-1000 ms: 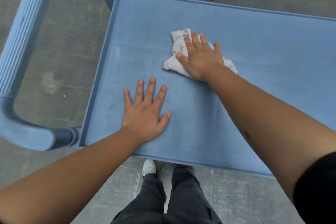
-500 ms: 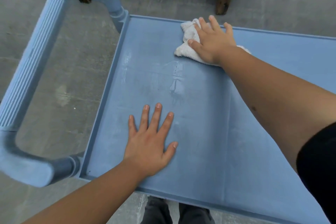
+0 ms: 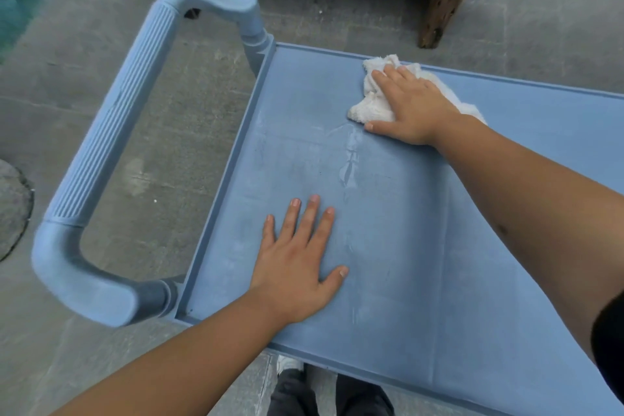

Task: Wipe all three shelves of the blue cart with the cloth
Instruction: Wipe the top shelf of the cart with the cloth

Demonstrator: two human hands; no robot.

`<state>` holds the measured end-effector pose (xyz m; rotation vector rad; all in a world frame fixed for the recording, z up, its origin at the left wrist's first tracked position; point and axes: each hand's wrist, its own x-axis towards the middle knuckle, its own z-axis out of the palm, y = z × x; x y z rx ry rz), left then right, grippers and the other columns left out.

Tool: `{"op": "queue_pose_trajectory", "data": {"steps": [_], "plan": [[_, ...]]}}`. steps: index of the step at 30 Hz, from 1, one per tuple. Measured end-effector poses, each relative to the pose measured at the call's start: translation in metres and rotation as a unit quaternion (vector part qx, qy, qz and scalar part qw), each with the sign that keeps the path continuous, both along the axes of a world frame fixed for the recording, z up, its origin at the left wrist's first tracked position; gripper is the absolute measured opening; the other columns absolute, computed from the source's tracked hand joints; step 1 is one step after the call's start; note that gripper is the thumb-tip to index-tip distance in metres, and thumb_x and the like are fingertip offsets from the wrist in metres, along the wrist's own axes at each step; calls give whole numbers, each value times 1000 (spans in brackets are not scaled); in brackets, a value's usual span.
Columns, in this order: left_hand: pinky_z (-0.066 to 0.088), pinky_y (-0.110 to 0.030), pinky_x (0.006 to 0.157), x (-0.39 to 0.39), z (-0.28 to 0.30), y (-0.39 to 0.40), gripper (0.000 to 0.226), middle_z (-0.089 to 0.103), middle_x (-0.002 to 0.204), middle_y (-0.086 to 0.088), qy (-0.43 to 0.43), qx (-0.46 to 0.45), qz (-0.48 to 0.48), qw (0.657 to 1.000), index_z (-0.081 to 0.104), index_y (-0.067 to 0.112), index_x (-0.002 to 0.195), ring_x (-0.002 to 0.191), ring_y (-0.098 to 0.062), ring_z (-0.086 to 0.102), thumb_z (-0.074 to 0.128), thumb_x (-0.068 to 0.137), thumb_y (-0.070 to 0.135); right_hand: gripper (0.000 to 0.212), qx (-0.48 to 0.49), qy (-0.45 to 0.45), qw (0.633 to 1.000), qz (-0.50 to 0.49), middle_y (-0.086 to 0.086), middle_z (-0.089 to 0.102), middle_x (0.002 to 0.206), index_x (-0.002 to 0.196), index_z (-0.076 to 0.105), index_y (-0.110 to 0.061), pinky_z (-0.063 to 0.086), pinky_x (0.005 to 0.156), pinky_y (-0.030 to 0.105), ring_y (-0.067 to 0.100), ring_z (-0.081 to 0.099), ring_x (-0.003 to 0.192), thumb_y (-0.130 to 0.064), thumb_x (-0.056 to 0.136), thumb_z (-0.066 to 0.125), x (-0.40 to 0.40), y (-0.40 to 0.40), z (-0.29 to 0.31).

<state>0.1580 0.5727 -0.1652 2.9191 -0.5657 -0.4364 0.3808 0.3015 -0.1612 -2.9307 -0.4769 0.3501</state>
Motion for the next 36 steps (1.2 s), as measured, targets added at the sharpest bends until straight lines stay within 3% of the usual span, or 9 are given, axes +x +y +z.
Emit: {"op": "queue_pose_trajectory", "data": {"steps": [3, 6, 11, 21, 36], "plan": [[-10, -35, 117, 5, 3, 26, 84, -21, 161, 3, -9, -30, 23, 999, -10, 28, 154, 147, -15, -18, 27, 89, 68, 92, 13, -3, 1000, -5, 5, 9, 164, 154, 9, -30, 14, 118, 50, 27, 9, 150, -77, 82, 42, 2, 2, 0], [-11, -41, 117, 4, 1, 45, 77, -10, 163, 2, -24, 28, 15, 999, 6, 25, 156, 148, -19, -17, 20, 92, 65, 76, 31, -10, 999, -15, 4, 19, 162, 151, 19, -35, 18, 115, 48, 29, 19, 147, -74, 87, 35, 2, 8, 1], [-5, -42, 119, 7, -3, 49, 73, 0, 164, 3, -27, 20, 18, 999, 13, 27, 156, 150, -20, -8, 25, 93, 63, 66, 40, 2, 999, -12, 1, 18, 162, 151, 18, -36, 16, 117, 47, 27, 17, 148, -64, 93, 32, -3, 16, 1], [-3, -44, 119, 4, -2, 47, 74, -1, 164, 2, -34, 16, 25, 999, 12, 27, 155, 150, -20, -8, 22, 92, 64, 61, 56, 6, 998, 41, -2, 21, 161, 153, 18, -29, 16, 116, 37, 21, 18, 148, -52, 99, 34, -76, 67, 4], [2, -40, 120, -1, 2, 55, 65, 15, 162, -4, -35, -106, 53, 992, 27, 10, 152, 150, -19, 6, 16, 94, 39, 60, 72, 84, 993, 36, -4, 18, 162, 154, 16, -29, 10, 120, 37, 17, 12, 149, -50, 100, 33, -243, 129, 17]]}}
